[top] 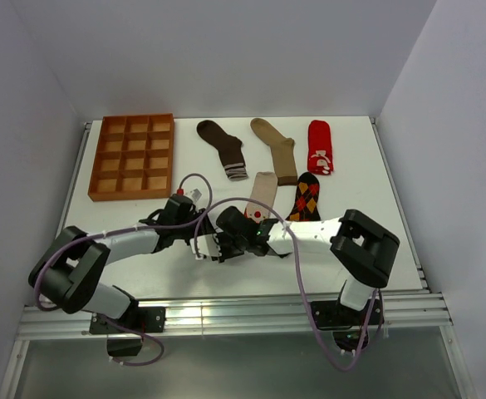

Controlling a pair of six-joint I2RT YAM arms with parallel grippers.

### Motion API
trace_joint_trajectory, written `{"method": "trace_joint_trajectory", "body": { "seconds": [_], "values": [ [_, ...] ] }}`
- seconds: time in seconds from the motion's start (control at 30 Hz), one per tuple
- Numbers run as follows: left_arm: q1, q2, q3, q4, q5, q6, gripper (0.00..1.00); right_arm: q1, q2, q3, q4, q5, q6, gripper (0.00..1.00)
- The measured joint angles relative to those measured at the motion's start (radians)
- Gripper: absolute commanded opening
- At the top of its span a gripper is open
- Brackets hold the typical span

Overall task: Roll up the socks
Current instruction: Roll the sock at the center of the board.

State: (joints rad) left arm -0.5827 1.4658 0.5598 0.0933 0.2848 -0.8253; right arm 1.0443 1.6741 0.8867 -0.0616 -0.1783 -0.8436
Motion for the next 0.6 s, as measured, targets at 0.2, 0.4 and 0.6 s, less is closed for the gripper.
{"method": "trace_joint_trajectory", "body": {
  "seconds": [0.2, 0.4, 0.6],
  "values": [
    [-0.005, -0.1, 0.0, -0.119, -0.079, -0.008, 0.59, -0.061, 0.055, 0.135, -0.195, -0.145, 0.016, 0.2],
    [-0.005, -0.152, 0.001, -0.199, -0.192, -0.039, 0.6, -0.103, 0.144, 0.282, -0.372, -0.242, 0.016, 0.2],
    [0.006, -0.259, -0.034, -0.231, -0.301, -0.105, 0.58, -0.141, 0.246, 0.439, -0.543, -0.354, -0.008, 0.21]
  ]
}}
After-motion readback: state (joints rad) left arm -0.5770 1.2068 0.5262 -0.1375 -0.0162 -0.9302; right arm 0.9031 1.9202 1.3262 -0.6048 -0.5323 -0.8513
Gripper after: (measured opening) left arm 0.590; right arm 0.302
